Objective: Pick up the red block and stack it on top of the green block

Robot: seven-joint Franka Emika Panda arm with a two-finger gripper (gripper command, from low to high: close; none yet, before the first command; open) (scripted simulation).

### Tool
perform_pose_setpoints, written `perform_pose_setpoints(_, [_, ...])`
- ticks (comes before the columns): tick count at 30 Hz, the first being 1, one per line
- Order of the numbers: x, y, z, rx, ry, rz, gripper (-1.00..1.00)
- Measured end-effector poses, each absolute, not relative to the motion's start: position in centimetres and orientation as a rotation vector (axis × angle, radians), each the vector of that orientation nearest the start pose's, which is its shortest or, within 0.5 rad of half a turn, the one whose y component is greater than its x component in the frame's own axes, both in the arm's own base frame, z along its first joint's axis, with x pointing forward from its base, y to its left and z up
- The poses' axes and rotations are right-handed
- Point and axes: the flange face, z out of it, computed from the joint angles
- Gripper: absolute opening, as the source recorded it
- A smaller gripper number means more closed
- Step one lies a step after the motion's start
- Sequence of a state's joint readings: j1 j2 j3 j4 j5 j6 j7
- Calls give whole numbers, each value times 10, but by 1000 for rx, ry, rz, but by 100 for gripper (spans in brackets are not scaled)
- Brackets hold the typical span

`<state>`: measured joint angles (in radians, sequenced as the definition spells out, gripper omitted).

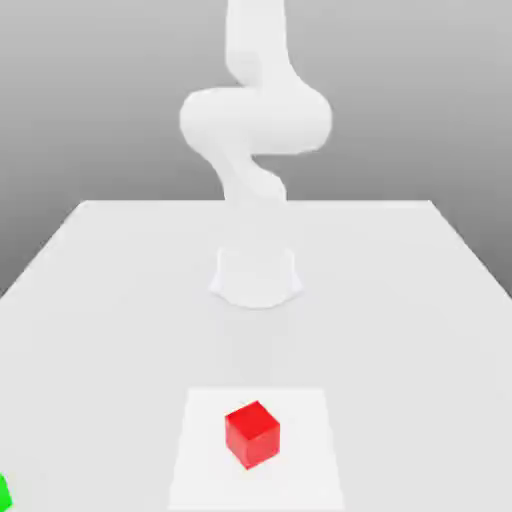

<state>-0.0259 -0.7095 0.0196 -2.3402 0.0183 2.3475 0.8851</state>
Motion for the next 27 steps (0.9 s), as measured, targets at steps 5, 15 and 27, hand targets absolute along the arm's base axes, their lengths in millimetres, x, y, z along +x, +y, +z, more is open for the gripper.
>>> perform_pose_setpoints(5, [435,-1,555,-2371,1464,-669,0])
perform_pose_setpoints(15, [454,-4,336,-2186,2045,-240,0])
perform_pose_setpoints(27, [414,-5,150,-2004,2418,0,-100])
